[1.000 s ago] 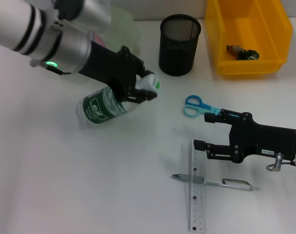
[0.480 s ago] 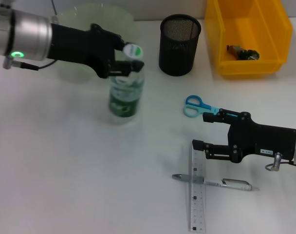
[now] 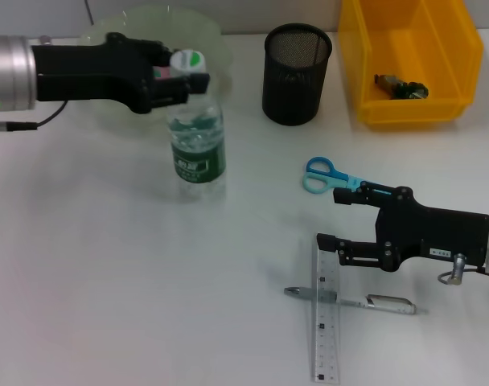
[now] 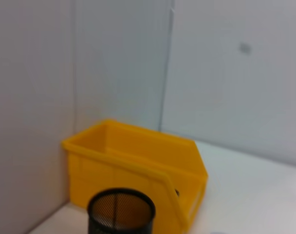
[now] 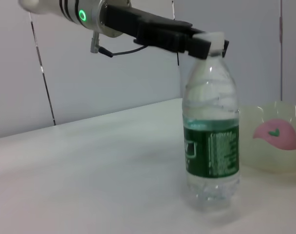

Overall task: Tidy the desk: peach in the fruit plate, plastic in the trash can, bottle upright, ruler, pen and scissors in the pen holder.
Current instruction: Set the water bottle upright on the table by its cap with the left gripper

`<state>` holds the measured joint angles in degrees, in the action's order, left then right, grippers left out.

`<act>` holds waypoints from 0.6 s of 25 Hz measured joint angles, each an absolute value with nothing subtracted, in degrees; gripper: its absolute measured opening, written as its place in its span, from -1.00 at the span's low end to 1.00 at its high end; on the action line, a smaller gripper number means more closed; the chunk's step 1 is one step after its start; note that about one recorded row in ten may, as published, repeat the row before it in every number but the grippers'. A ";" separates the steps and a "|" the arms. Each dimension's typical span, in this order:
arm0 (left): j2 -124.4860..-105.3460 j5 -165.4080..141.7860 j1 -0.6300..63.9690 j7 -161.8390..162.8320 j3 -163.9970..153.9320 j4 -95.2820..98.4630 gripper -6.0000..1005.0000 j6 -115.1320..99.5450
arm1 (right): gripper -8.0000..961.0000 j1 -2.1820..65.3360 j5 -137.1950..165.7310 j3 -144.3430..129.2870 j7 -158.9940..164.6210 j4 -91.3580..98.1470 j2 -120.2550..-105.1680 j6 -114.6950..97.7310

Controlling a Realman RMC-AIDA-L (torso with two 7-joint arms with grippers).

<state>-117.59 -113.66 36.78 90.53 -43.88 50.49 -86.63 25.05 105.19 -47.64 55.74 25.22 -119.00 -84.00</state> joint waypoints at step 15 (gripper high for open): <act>-117.07 -102.73 29.52 79.58 -42.71 43.71 -0.12 -86.86 | 0.65 25.04 105.37 -47.78 54.67 25.22 -119.00 -85.71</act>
